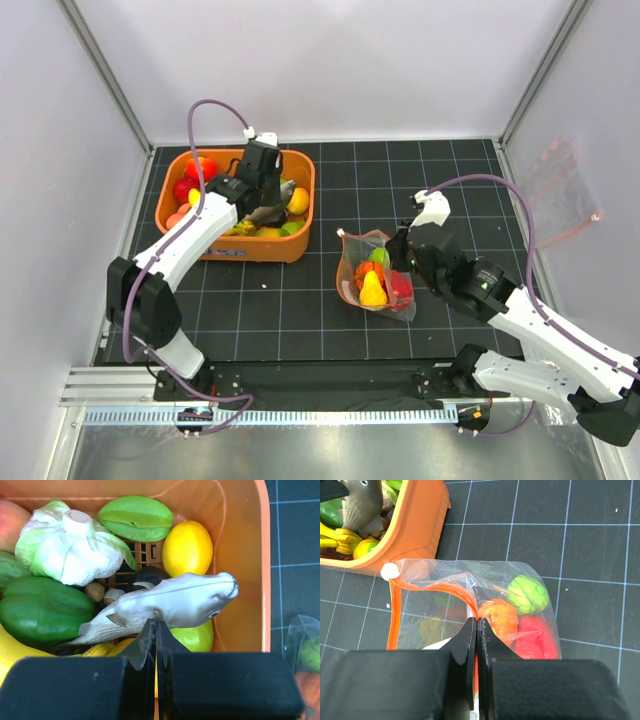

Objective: Place the food in the zip-top bag and seal the zipper
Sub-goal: Pick up the fake fish from the bin, then place the fake fish in the zipper food storage bag, then adjust the zipper food storage bag at the center of the board.

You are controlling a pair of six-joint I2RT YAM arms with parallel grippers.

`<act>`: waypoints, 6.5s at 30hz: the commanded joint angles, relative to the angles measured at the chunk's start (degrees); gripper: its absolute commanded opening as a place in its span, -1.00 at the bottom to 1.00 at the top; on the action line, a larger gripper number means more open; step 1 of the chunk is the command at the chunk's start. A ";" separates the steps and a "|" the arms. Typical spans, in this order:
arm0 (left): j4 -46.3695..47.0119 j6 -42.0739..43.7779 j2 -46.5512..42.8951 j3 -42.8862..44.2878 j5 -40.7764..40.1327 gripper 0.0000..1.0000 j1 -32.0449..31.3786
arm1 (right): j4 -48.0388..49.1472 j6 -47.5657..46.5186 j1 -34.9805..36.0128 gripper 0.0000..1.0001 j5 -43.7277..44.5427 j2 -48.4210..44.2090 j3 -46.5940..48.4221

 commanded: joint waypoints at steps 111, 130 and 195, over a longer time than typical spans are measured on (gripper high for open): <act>53.53 -23.07 -17.10 -31.31 39.67 -0.99 -18.24 | 5.46 13.65 -4.96 -0.99 -7.23 -12.52 -2.16; 24.99 -11.65 -20.61 -21.64 28.86 0.55 -21.05 | 4.58 12.68 -4.96 -0.98 -5.82 -11.12 -2.86; 2.10 -11.11 -7.78 1.57 24.45 -1.00 -22.19 | -13.09 -9.29 -4.96 -0.45 -2.65 0.31 12.25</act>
